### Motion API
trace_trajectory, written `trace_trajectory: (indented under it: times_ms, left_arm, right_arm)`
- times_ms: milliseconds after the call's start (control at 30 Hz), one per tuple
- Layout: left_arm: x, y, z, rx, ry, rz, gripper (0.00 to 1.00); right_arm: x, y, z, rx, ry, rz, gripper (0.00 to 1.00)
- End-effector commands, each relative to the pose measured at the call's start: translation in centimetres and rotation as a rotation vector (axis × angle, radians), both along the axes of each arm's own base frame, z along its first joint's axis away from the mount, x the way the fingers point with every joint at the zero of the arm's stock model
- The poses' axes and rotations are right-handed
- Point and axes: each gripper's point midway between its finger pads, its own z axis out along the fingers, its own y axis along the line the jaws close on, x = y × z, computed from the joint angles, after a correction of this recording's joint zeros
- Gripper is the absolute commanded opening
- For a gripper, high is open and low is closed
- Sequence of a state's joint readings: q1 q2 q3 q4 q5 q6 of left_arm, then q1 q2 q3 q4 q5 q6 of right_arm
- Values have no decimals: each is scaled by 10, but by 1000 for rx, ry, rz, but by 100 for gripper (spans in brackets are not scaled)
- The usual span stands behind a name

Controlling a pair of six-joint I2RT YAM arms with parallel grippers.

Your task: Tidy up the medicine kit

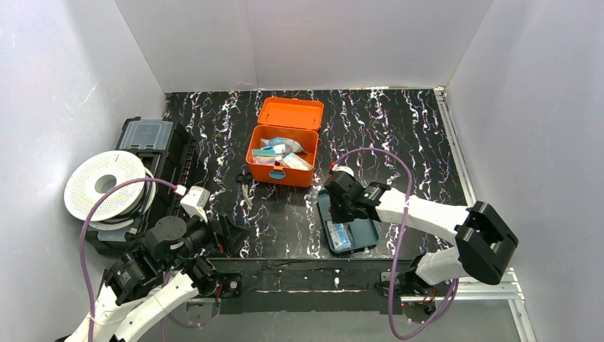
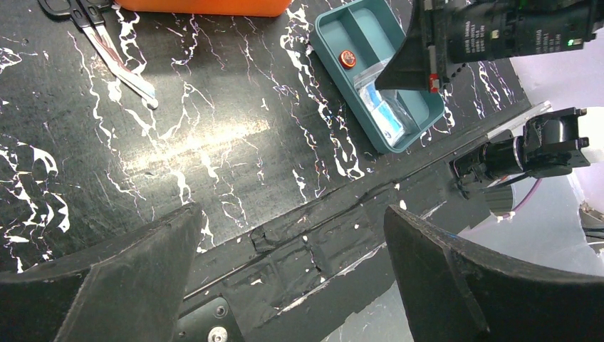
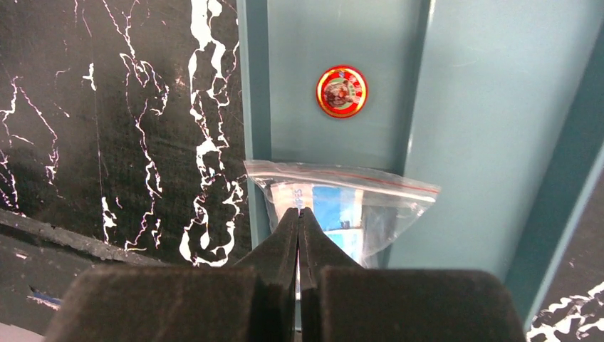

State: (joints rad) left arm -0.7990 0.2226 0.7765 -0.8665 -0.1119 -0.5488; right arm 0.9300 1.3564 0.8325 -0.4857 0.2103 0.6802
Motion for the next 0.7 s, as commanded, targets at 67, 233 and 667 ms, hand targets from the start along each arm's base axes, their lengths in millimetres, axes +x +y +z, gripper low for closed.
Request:
trace_trajectory:
  times_ms: [67,233,667]
  left_arm:
    - [1,-2,-1,10,-7,-15,99]
    - [1,-2,-1,11,-6,-14,99]
    - [1,-3,-1,11,-5,-13,100]
  right_arm:
    - [-6,18,-22,30,46,11,1]
    - [-17,11,-41,-10,85,13,1]
    - [-2,11,25,12,-58,18,14]
